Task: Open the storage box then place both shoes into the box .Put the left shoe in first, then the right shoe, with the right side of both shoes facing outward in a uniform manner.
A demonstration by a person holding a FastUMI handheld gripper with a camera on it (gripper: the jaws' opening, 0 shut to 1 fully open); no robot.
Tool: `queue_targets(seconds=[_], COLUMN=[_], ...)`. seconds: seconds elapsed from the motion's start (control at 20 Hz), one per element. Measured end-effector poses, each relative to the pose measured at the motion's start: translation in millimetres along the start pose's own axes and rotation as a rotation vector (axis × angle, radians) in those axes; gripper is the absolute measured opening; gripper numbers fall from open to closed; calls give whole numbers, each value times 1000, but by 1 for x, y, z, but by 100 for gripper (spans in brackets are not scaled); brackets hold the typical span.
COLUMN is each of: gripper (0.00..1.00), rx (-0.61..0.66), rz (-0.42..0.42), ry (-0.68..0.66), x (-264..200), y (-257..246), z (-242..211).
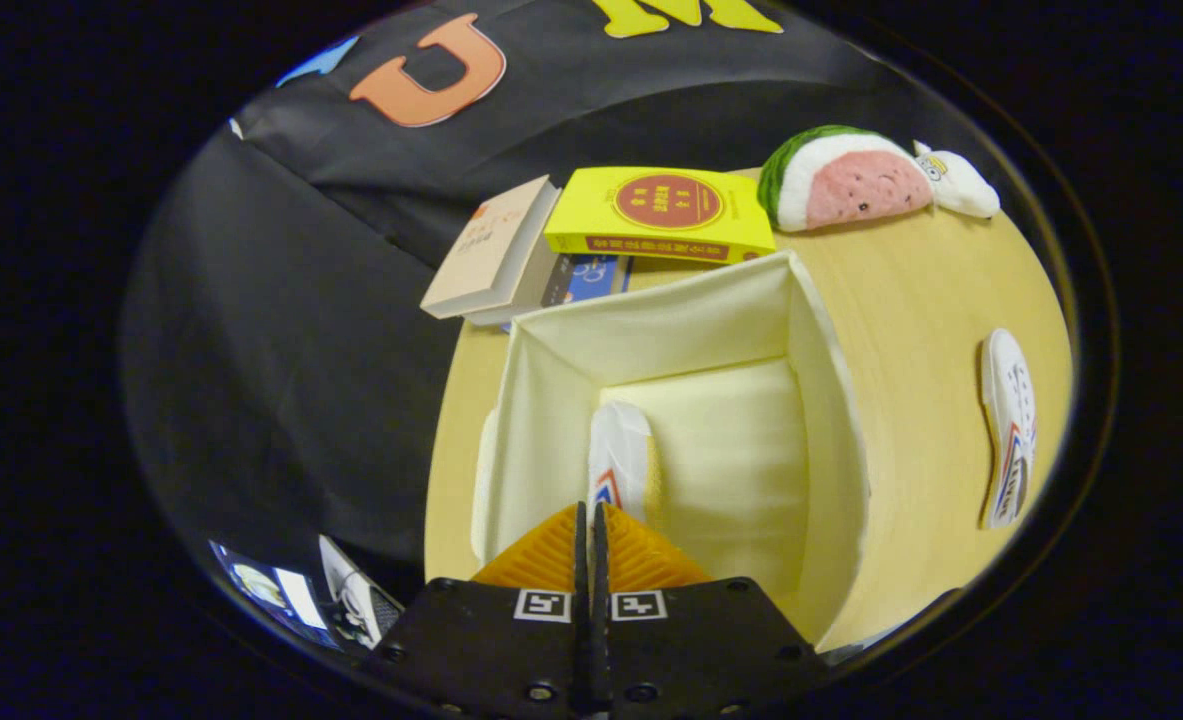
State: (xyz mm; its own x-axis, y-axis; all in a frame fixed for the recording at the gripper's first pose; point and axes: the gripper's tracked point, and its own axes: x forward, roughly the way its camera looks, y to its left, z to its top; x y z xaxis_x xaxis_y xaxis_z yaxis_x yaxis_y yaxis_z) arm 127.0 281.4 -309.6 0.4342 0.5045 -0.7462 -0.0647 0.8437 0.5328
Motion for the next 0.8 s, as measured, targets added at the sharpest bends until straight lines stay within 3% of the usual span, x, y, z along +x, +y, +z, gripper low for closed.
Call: queue_targets(seconds=[0.3, 0.45, 0.55, 0.8], gripper=[0, 0, 17, 90], rx=[-125, -149, -155, -234], rz=[-167, -140, -117, -105], ry=[66, 91, 98, 81], x=[2, -22, -44, -110], y=[-35, -48, -60, -111], z=[1, 2, 5, 21])
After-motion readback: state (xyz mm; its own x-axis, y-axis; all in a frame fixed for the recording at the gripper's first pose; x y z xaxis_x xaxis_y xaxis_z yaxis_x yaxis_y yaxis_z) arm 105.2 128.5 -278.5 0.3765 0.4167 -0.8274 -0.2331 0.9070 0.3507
